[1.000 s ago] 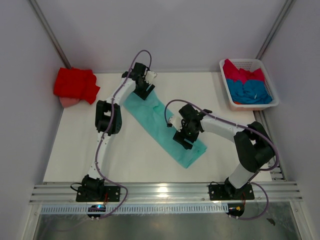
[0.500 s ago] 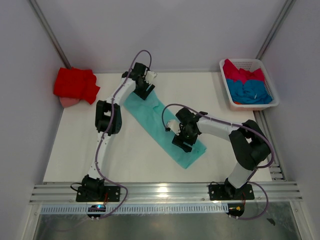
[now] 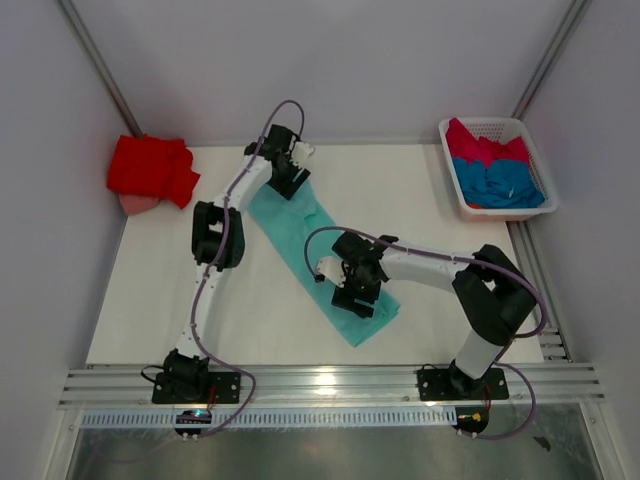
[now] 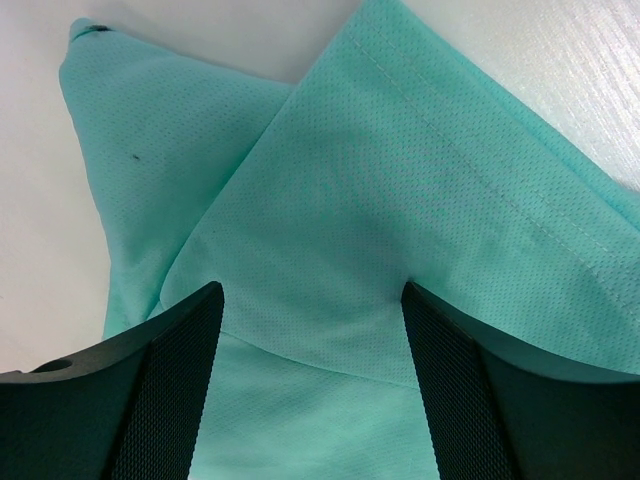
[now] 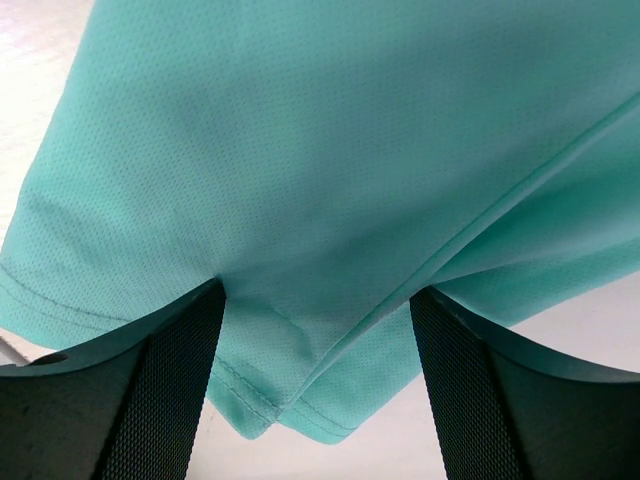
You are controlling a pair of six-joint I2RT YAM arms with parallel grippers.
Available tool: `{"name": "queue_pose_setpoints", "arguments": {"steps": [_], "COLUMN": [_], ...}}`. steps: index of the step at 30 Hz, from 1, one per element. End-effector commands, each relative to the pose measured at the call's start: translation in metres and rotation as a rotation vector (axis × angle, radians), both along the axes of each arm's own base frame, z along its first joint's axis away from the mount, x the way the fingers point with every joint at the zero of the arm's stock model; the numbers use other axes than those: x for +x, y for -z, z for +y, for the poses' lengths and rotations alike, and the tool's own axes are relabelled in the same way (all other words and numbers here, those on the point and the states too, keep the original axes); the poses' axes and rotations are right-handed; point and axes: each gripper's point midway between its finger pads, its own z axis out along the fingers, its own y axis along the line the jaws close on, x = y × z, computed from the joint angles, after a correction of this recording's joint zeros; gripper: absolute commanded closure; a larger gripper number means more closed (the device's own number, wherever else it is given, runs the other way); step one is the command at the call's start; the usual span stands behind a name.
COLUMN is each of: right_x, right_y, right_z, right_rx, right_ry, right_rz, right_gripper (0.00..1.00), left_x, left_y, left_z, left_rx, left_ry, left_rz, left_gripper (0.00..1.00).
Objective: Fold and stack the t-shirts
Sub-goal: Fold the tshirt
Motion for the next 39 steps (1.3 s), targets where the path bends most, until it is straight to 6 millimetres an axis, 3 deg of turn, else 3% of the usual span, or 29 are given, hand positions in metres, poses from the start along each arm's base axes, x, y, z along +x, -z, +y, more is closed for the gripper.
{"name": "queue_pose_setpoints", "arguments": {"steps": [1, 12, 22, 39], "right_x": [-0.034, -0.046, -0.052, -0.069], "right_y": [0.01, 0.004, -0.008, -0.001], "right_z": [0.008, 0.039, 0.083, 0.147], "right_rx": [-0.003, 0.022, 0.08, 0.112], "right_ry": [-0.029, -0.1, -0.168, -0.31], "right_rz": [0.134, 0.155, 0.168, 0.198], "right_gripper": [0.21, 0.21, 0.21, 0.21], "left_x": [-0.014, -0.013, -0.014, -0.022], "left_y": [0.047, 0.044, 0.04, 0.039], "left_z": [0.009, 0.002, -0.003, -0.006], "left_rx": [0.067, 0.047, 0.042, 0.056], "left_ry": [0.024, 0.078, 0.112, 0.135], "left_rz": [0.097, 0.097, 0.096, 0.116], "left_gripper": [0.26, 0.27, 0.29, 0.29]}}
